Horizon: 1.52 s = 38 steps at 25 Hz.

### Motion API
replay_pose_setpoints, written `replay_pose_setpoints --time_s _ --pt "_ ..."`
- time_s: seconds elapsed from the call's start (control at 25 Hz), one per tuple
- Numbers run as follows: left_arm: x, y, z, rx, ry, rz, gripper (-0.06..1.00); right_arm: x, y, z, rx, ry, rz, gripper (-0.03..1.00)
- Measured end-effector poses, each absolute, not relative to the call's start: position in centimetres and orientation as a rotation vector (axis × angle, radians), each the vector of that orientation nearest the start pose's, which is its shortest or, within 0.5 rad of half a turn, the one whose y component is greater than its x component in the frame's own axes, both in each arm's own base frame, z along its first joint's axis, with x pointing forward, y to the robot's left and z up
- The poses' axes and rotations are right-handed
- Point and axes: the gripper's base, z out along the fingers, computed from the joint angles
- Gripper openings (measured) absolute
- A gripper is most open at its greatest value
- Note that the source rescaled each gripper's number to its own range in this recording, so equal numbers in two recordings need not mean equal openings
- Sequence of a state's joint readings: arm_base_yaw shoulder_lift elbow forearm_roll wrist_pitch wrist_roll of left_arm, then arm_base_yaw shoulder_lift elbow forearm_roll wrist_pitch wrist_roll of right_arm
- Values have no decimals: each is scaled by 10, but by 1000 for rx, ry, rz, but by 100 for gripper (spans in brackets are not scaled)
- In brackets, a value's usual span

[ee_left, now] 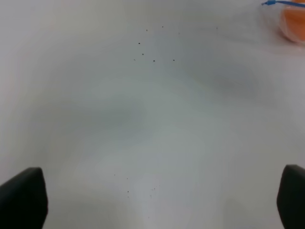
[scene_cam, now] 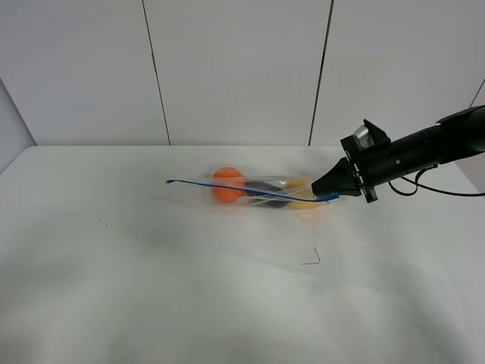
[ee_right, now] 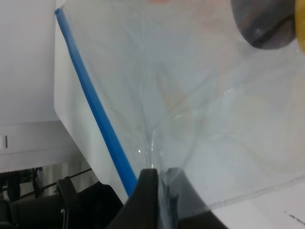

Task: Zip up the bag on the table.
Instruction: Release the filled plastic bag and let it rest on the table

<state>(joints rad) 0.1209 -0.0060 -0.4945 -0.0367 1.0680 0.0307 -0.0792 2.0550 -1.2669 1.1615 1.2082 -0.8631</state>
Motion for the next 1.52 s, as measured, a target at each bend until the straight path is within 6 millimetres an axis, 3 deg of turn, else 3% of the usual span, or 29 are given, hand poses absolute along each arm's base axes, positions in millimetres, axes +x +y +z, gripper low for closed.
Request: replay_pose_setpoints --time_s 0.64,0.76,0.92,1.0,1.12,1.52 --pt "-5 -4 275 -91 2049 50 100 379 48 163 -178 2578 1442 3" --pt "-5 -4 275 -91 2049 50 100 379 48 164 -184 2575 1442 25" --pt "-5 -4 275 -91 2049 50 100 379 48 164 -190 2573 1441 79" --pt "-5 -4 275 -91 2049 50 100 380 48 163 -174 2577 1422 93" --pt "-5 -4 275 -91 2049 50 100 382 46 160 -145 2595 1370 98" --pt "-5 -4 275 -91 2049 51 100 382 44 158 -95 2647 1354 100"
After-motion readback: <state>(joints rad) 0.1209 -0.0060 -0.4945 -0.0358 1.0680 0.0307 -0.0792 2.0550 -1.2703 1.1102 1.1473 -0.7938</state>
